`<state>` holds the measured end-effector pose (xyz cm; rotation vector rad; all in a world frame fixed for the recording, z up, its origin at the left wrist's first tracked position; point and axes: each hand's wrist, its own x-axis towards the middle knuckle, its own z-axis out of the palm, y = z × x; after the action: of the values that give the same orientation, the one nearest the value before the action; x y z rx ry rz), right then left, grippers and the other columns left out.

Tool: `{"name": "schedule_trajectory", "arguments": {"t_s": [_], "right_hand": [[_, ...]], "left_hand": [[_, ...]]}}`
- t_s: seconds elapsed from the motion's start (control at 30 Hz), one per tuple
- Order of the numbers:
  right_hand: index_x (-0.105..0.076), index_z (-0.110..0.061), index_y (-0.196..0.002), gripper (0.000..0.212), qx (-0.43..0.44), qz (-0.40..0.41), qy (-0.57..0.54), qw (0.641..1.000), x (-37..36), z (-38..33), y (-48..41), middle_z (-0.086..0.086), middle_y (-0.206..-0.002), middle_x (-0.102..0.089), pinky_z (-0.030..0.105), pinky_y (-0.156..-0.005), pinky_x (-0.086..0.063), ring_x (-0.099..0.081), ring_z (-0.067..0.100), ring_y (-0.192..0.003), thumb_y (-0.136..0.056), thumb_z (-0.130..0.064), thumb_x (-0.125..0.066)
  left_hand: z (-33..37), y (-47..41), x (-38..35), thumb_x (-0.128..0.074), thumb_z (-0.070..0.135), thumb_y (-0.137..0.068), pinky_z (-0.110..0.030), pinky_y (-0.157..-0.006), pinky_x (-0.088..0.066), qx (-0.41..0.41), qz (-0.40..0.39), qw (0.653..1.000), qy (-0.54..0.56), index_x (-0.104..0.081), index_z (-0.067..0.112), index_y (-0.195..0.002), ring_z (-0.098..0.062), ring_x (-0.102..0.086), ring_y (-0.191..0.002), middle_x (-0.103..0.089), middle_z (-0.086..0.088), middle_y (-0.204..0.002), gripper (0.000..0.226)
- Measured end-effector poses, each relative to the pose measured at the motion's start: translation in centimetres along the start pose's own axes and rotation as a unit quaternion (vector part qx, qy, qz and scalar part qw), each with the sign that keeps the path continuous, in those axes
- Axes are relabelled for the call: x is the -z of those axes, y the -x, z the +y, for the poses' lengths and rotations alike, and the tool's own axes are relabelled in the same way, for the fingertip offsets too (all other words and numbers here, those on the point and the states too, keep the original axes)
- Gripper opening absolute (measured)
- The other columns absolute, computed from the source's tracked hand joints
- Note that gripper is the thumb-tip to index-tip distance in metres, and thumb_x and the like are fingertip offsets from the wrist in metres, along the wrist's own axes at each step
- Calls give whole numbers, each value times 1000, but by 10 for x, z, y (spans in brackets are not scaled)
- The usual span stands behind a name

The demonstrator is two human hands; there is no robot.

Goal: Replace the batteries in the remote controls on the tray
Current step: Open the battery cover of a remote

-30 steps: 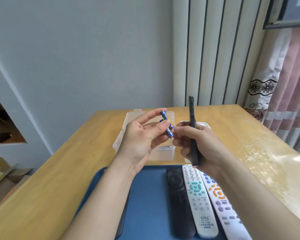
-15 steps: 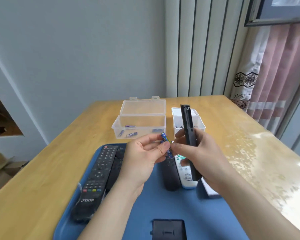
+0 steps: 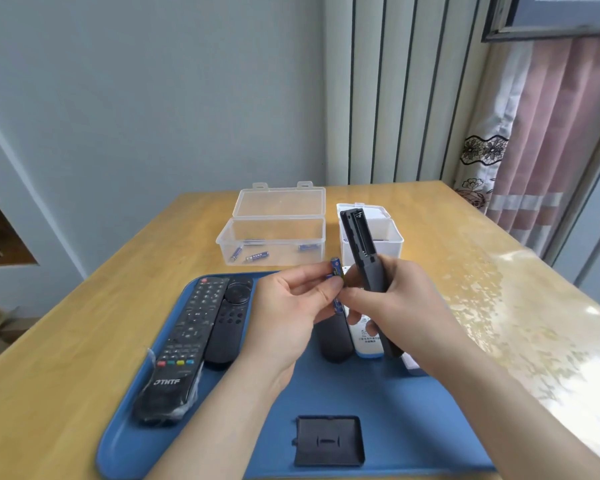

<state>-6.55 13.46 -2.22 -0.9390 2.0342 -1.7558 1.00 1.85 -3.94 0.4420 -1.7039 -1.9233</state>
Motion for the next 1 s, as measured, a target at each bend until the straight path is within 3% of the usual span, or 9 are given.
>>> {"name": "schedule_trajectory", "arguments": {"t_s": [0.17,0.27,0.37,0.5,0.63,0.7,0.8,0.9,1.0], "right_hand": [[-61,-12,-73,10,16,42,34,998,-3,5,-3,-2,-48,-54,25,-44,-40,-46,11,-43,-77,-6,-69],[-55,-12,-69,16,38,64,109,991,-4,9,-3,-8,-47,-47,24,-47,-35,-41,11,-46,-70,-16,-70],[-41,-22,-60,33,66,77,166,981,-7,10,-2,-15,-40,-43,16,-42,-27,-37,8,-42,-73,-14,-71],[-44,-28,-62,30,94,93,211,968,-12,14,-2,-21,-50,-53,18,-45,-33,-46,4,-48,-71,-19,-70],[-51,-26,-77,29,58,61,166,983,-12,13,-1,-6,-60,-64,31,-52,-52,-65,11,-50,-75,-29,-79],[-49,-23,-79,35,45,60,176,982,-9,12,-1,-9,-56,-58,24,-48,-48,-64,12,-46,-74,-35,-82],[-44,-27,-76,40,50,84,238,966,-9,14,-2,-11,-59,-54,33,-58,-50,-65,18,-56,-74,-43,-80],[-42,-28,-78,40,56,98,285,952,-15,15,0,-11,-64,-55,32,-59,-44,-61,20,-69,-75,-49,-76],[-44,-24,-84,39,66,106,313,942,-18,13,1,-10,-67,-51,28,-56,-36,-56,22,-75,-78,-50,-73]], "left_hand": [[-1,0,-3,-56,1,-94,-29,-73,-59,-3,21,1000,13,-72,15,-97,-14,-63,-71,-70,-5,-83,22],[4,-1,1,-44,2,-100,-13,-47,-37,6,36,999,-21,-71,17,-102,-6,-41,-51,-52,-1,-74,30],[7,0,3,-53,18,-98,-11,-41,-28,23,16,998,-54,-73,20,-97,-2,-37,-45,-57,4,-74,20],[7,3,1,-64,18,-91,-4,-45,-34,-14,1,997,-79,-75,16,-101,6,-49,-45,-66,13,-70,14],[12,-3,11,-68,15,-88,-4,-48,-34,-66,96,992,-51,-74,15,-96,6,-48,-46,-69,11,-73,10],[17,-6,18,-69,14,-87,-6,-47,-33,-109,135,984,-35,-73,16,-95,4,-48,-46,-68,9,-71,9],[25,-3,21,-69,12,-87,-7,-50,-37,-167,136,976,-19,-71,20,-94,2,-50,-49,-73,-5,-82,11],[25,1,13,-72,9,-84,-13,-69,-47,-218,121,966,-70,-71,23,-88,-2,-64,-69,-73,6,-78,15],[20,1,9,-74,10,-83,-18,-76,-50,-242,122,955,-120,-72,28,-87,-6,-66,-78,-71,10,-77,19]]}}
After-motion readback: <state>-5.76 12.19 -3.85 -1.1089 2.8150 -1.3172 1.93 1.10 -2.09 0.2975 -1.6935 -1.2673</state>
